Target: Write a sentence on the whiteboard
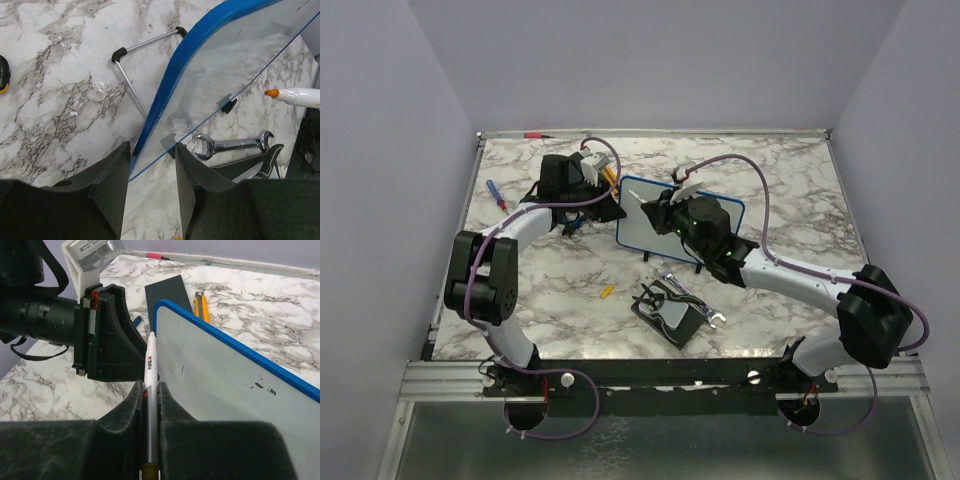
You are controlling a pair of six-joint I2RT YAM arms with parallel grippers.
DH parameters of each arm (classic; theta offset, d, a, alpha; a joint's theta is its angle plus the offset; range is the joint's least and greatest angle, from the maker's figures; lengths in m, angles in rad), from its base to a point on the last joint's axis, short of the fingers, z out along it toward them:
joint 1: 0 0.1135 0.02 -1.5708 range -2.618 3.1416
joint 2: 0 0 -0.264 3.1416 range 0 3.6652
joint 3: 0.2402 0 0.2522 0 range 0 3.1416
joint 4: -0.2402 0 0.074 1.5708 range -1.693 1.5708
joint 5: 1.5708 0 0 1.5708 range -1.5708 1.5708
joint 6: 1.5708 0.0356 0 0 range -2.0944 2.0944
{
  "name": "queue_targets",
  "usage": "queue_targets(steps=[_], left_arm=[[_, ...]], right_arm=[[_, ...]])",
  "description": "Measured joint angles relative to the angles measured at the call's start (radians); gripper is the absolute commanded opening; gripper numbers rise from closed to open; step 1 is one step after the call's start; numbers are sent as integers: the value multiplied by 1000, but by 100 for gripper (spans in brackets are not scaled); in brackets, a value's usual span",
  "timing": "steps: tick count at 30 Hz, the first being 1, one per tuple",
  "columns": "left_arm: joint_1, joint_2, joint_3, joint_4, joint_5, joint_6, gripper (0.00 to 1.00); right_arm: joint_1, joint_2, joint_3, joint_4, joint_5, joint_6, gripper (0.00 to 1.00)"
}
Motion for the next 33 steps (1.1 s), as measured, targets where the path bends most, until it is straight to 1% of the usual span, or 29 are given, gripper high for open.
queue_targets(steps=[2, 17, 33], left_arm=[[0, 0, 0, 0, -4, 0, 32], [-4, 0, 0, 2, -28, 4, 25], [-6, 0, 0, 3, -39, 12, 22]], right_arm=[[0, 10, 3, 0, 3, -6, 0], [0, 58, 17, 22, 19, -36, 0], [0, 97, 48, 51, 54, -63, 0]])
